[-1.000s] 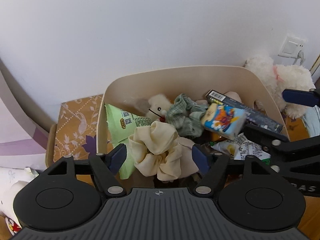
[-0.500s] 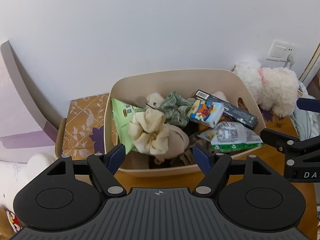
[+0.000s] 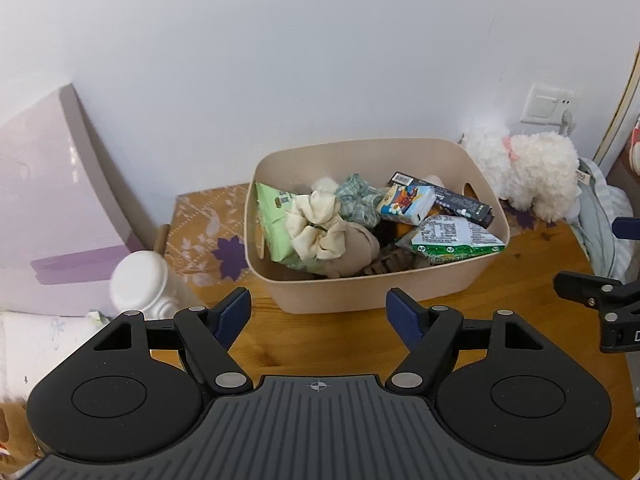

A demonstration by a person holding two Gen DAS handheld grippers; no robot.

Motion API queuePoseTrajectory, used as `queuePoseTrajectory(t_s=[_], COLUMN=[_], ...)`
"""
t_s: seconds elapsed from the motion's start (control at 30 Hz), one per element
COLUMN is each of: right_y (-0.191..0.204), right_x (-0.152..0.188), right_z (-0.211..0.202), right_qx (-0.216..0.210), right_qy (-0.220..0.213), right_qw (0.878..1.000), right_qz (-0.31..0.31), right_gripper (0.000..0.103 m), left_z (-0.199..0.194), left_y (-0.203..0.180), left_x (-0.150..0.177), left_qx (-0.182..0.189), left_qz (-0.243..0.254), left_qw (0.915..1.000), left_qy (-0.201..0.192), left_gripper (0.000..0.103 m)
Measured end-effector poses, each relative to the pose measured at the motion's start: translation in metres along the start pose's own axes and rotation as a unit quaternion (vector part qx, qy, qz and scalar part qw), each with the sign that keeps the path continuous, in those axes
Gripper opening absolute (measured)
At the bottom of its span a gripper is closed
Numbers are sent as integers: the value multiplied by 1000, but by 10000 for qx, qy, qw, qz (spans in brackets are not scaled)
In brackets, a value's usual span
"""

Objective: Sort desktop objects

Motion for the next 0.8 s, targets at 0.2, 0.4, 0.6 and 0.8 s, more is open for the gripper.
queuePoseTrajectory(t_s=[0.2,0.4,0.6,0.8], right_y=[-1,0,6,15], right_x=[15,24,38,54], right_z=[-38,-78,-112,-146], right_qx=[43,-15,-86,-182], right_qy=[-215,-395,-462,-491], right_qw=[9997,9991,9989,9986], right_qz=[53,122,27,8], right_gripper=[103,103,103,103], left_z=[-40,-78,-110,-141], left_y=[-3,-9,-14,-19], left_x=[16,36,62,92], left_qx=[-95,-152,-104,93], left_qz=[55,95,45,15], left_qw=[9998,9994,9991,9995], left_qy=[-147,-299,-401,-305], left_gripper=[76,76,76,76])
Point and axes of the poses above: each gripper's, at about its wrist camera, not at the fingertips, and z roughly the way its jaws point, y to its left, x to its underside, the point moved 3 cm from there along z, roughly the way its jaws point, and after that the axes turned 4 degrees about -y, right-handed, at the moved point
